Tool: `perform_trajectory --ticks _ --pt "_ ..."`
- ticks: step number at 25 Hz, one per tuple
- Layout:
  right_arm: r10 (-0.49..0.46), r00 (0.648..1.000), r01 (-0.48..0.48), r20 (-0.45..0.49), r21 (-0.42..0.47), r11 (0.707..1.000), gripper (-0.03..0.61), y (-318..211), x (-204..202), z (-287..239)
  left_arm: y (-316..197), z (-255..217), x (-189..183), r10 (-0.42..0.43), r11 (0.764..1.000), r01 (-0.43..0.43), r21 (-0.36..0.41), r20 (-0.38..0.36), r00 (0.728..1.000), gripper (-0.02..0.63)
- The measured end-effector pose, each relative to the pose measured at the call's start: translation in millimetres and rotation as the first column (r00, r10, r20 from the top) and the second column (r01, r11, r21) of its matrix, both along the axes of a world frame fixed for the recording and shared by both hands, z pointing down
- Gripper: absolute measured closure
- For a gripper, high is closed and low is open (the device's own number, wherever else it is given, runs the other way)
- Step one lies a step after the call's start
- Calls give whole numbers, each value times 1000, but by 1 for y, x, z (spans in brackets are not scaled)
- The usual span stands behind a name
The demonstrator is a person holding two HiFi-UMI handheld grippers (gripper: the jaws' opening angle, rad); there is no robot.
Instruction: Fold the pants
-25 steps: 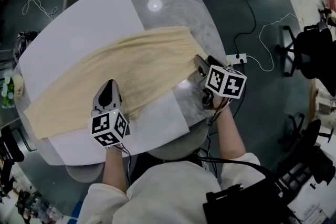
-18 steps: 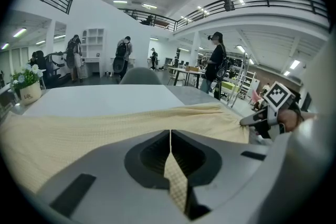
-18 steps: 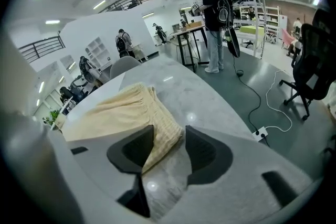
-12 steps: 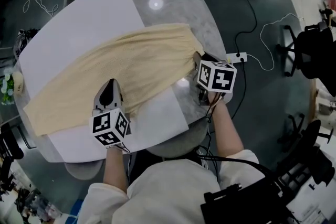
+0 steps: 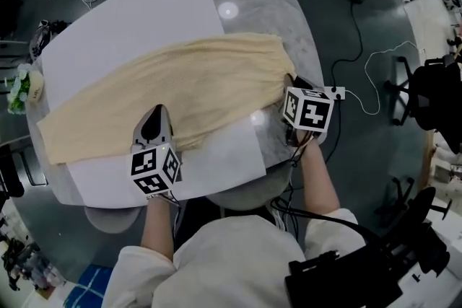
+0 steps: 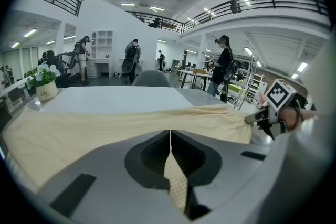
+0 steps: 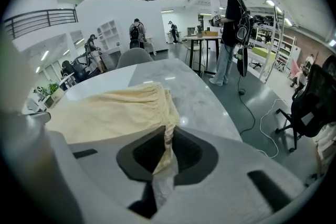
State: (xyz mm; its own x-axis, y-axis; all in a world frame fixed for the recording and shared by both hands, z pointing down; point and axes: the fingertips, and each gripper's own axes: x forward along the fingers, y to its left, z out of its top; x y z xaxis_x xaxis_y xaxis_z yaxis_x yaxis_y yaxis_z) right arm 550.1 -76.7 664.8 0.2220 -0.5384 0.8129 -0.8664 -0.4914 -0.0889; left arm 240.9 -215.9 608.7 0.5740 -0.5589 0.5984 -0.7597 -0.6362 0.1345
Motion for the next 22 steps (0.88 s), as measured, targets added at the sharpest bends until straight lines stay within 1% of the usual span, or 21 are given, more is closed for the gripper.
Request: perform_trajectory --ticks 6,12,17,22 --pt "-52 998 53 -44 19 998 549 -12 -21 -35 -3 -17 -29 -44 999 44 12 -12 999 600" --pt "-129 985 134 -112 40 990 551 -30 -59 -79 1 -35 -65 -78 997 79 14 -47 996 600" --pt "-196 966 208 -167 60 976 551 -50 -99 -117 2 -53 -104 -113 993 115 18 -63 992 600" --pt "-272 941 292 -201 75 954 551 -74 -151 -148 -2 -76 -149 -161 985 166 40 -92 983 600"
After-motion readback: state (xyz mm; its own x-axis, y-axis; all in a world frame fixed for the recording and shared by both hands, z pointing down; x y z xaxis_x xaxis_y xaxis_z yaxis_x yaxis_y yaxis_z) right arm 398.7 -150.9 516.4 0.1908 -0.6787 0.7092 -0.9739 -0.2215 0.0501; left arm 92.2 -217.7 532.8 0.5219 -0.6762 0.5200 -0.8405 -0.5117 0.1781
